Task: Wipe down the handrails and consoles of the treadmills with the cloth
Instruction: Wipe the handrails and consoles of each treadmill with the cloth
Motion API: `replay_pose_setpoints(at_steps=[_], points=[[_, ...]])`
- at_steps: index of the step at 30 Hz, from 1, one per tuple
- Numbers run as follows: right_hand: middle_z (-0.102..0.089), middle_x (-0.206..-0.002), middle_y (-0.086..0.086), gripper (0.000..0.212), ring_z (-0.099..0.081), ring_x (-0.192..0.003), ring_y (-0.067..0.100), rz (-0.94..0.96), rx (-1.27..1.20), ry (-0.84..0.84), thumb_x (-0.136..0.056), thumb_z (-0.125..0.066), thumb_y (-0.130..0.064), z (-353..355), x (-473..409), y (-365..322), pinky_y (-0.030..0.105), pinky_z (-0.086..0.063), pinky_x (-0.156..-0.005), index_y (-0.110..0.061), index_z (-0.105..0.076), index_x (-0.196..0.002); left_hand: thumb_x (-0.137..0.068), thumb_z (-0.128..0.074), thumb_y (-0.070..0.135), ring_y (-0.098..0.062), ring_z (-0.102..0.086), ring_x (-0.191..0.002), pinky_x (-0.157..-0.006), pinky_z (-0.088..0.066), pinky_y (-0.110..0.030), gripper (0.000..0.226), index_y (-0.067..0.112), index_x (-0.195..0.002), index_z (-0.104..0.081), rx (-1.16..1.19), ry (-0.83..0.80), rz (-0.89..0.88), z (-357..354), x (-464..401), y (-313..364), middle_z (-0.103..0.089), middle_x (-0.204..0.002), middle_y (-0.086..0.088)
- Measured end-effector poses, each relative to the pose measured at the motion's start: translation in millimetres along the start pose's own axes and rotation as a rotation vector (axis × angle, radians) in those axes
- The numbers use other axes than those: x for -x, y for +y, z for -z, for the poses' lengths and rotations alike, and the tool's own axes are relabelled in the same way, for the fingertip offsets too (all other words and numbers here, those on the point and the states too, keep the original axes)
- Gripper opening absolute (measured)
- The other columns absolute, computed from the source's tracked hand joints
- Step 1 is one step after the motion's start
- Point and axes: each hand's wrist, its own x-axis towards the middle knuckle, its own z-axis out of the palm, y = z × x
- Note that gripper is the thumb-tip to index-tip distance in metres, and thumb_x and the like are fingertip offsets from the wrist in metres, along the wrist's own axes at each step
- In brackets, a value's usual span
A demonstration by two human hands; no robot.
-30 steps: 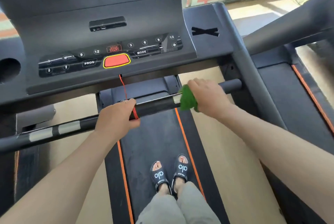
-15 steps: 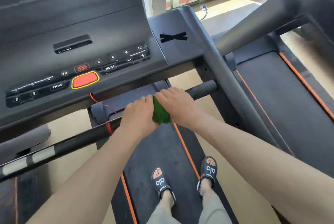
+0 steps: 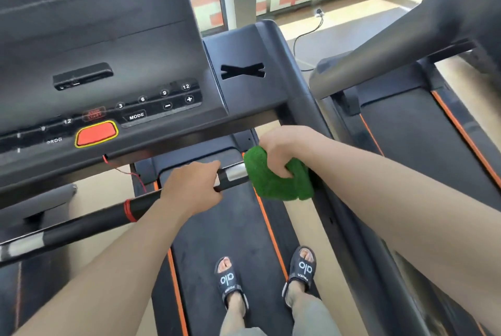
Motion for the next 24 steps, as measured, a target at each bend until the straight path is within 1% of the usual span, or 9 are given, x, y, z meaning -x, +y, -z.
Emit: replay_pose_setpoints(at_steps=[3,5,8,12,14,15,18,21,24], points=[[-0.074,-0.103,0.008,0.045,-0.074,-0.086,0.029,0.035,-0.008,-0.344,-0.062,-0.087,-0.02,20.9,-19.9,0.8,0.041,-0.062,-0.079,-0.011,-0.072,-0.103,-0.077,-0.059,0.039,-0.027,-0.057,-0.072,-0.061,-0.037,-0.034,0.02,0.028,-0.088,-0.046,-0.019,0.013,0.004,-3.7,-2.6,-0.5,-0.054,-0.074,0.005],[-0.073,-0.104,0.007,0.051,-0.073,-0.089,0.03,0.034,0.01,-0.319,-0.058,-0.088,-0.022,19.7,-21.3,1.1,0.04,-0.062,-0.078,-0.013,-0.071,-0.105,-0.078,-0.058,0.039,-0.026,-0.058,-0.072,-0.061,-0.036,-0.034,0.02,0.029,-0.089,-0.045,-0.03,0.009,0.002,-4.6,-2.4,-1.1,-0.055,-0.073,0.006],[-0.067,-0.098,0.006,0.041,-0.068,-0.087,0.03,0.077,-0.097,0.105,-0.06,-0.078,-0.01,-14.1,-5.2,2.9,0.032,-0.054,-0.063,-0.01,-0.059,-0.097,-0.079,-0.058,0.04,-0.026,-0.06,-0.072,-0.061,-0.038,-0.034,0.02,0.029,-0.09,-0.046,-0.047,0.009,-0.015,-3.5,-1.5,-0.4,-0.056,-0.073,0.006],[-0.054,-0.078,0.008,0.031,-0.052,-0.068,0.032,-0.015,-0.006,1.024,-0.063,-0.061,0.002,-87.8,1.9,-16.6,0.038,-0.034,-0.064,-0.011,-0.056,-0.09,-0.081,-0.059,0.038,-0.026,-0.062,-0.076,-0.062,-0.039,-0.033,0.02,0.03,-0.098,-0.05,-0.04,0.001,-0.022,-0.5,0.2,1.7,-0.054,-0.074,0.006],[-0.051,-0.079,0.009,0.032,-0.047,-0.069,0.031,-0.078,-0.024,1.231,-0.077,-0.036,0.006,-103.4,-4.5,-26.9,0.041,-0.037,-0.07,-0.008,-0.06,-0.093,-0.081,-0.059,0.036,-0.028,-0.063,-0.078,-0.063,-0.041,-0.034,0.022,0.029,-0.101,-0.051,-0.034,0.003,-0.031,0.9,0.5,3.0,-0.054,-0.075,0.005],[-0.05,-0.079,0.009,0.033,-0.046,-0.069,0.031,-0.111,-0.037,1.251,-0.076,-0.035,0.006,-104.9,-8.3,-28.9,0.041,-0.038,-0.071,-0.008,-0.06,-0.092,-0.081,-0.059,0.035,-0.029,-0.064,-0.079,-0.064,-0.043,-0.035,0.023,0.028,-0.101,-0.052,-0.024,0.009,-0.029,1.2,1.0,3.5,-0.057,-0.077,0.004],[-0.053,-0.076,0.006,0.034,-0.05,-0.067,0.032,-0.104,-0.086,1.067,-0.057,-0.064,0.002,-85.6,-5.1,-28.3,0.036,-0.036,-0.063,-0.014,-0.054,-0.086,-0.08,-0.059,0.033,-0.03,-0.062,-0.076,-0.065,-0.047,-0.036,0.022,0.025,-0.099,-0.053,-0.012,0.019,-0.05,1.9,1.6,2.0,-0.061,-0.08,0.001],[-0.053,-0.082,-0.004,0.041,-0.054,-0.074,0.026,0.002,-0.185,0.506,-0.062,-0.071,-0.01,-48.7,7.3,-12.7,0.032,-0.04,-0.062,-0.016,-0.049,-0.096,-0.08,-0.061,0.031,-0.03,-0.056,-0.071,-0.062,-0.039,-0.034,0.021,0.023,-0.097,-0.052,-0.025,0.028,-0.052,4.1,3.5,1.5,-0.056,-0.078,0.002],[-0.061,-0.085,-0.002,0.046,-0.062,-0.076,0.022,-0.004,-0.302,0.085,-0.055,-0.078,-0.01,-7.8,7.4,-5.8,0.035,-0.058,-0.066,-0.017,-0.058,-0.096,-0.08,-0.061,0.03,-0.03,-0.053,-0.069,-0.062,-0.037,-0.034,0.022,0.022,-0.096,-0.05,-0.024,0.008,-0.043,7.7,4.7,2.0,-0.054,-0.077,0.002]])
